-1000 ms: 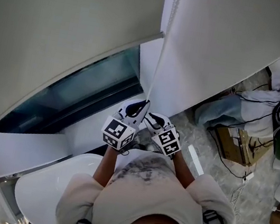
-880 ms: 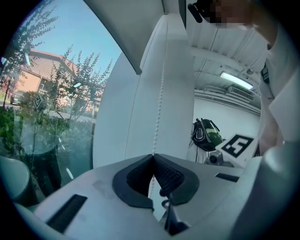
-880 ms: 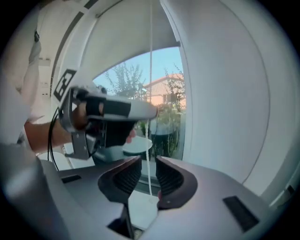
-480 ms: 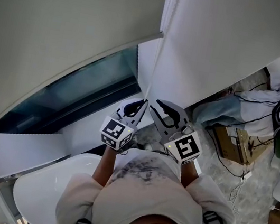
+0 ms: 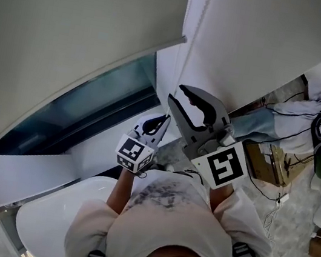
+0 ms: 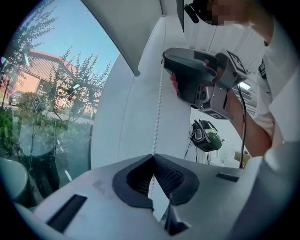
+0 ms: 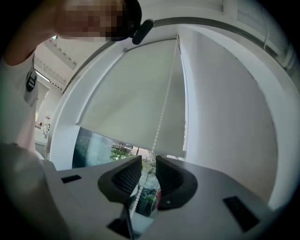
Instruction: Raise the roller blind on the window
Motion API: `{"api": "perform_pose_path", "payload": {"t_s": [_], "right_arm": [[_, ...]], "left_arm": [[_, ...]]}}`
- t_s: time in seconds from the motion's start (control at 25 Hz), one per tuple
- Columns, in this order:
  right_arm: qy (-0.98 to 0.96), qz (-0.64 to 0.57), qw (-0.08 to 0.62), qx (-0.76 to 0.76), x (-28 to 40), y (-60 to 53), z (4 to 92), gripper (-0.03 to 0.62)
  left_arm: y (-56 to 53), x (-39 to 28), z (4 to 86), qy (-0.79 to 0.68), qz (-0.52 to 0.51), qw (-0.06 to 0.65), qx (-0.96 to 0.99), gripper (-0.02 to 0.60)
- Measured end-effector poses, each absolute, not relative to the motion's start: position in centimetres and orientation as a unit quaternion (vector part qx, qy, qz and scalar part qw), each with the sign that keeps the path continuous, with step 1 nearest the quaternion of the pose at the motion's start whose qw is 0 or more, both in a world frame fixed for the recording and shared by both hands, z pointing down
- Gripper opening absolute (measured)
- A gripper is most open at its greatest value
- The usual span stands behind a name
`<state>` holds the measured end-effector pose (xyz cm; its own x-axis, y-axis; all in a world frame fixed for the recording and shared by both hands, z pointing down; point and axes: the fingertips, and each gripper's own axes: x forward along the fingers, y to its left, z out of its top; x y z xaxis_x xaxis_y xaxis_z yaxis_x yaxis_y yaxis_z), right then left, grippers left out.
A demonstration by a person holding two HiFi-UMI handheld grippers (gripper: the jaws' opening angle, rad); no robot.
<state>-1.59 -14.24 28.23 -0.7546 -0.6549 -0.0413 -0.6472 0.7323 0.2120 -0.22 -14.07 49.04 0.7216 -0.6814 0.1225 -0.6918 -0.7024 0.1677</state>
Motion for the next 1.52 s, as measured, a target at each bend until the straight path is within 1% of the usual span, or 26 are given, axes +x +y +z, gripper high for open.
{"api": "perform_pose_path", "payload": {"t_s": [0.12, 0.24, 0.36, 0.64, 1.32, 1.52], "right_arm": [[-0.931, -0.106, 0.005, 0.349, -1.9, -14.8, 26.9, 0.141], [-0.933, -0.094, -0.011, 0.348, -1.9, -15.1, 25.9, 0.081], [-0.938, -0.075, -0.008, 0.337, -1.8, -15.0, 26.3, 0.063], [-0.937, -0.061, -0.023, 0.344, -1.5, -15.1, 26.9, 0.061], [-0.939, -0.04, 0.036, 0.341, -2.0, -15.3, 34.5, 0.061], [-0.938, -0.014, 0.052, 0.343, -2.0, -15.1, 36.8, 0.061]], "left_arm": [[-14.0, -0.2, 49.0, -0.37, 0.025, 0.1, 0.923, 0.008], [-14.0, -0.1, 48.9, -0.368, 0.024, 0.1, 0.924, 0.008], [-14.0, 0.0, 48.9, -0.366, 0.022, 0.099, 0.925, 0.008], [-14.2, 0.0, 49.3, -0.369, 0.019, 0.098, 0.924, 0.008], [-13.8, 0.2, 57.3, -0.366, 0.074, 0.158, 0.914, 0.008], [-13.3, 0.1, 59.4, -0.367, 0.09, 0.178, 0.909, 0.008]]}}
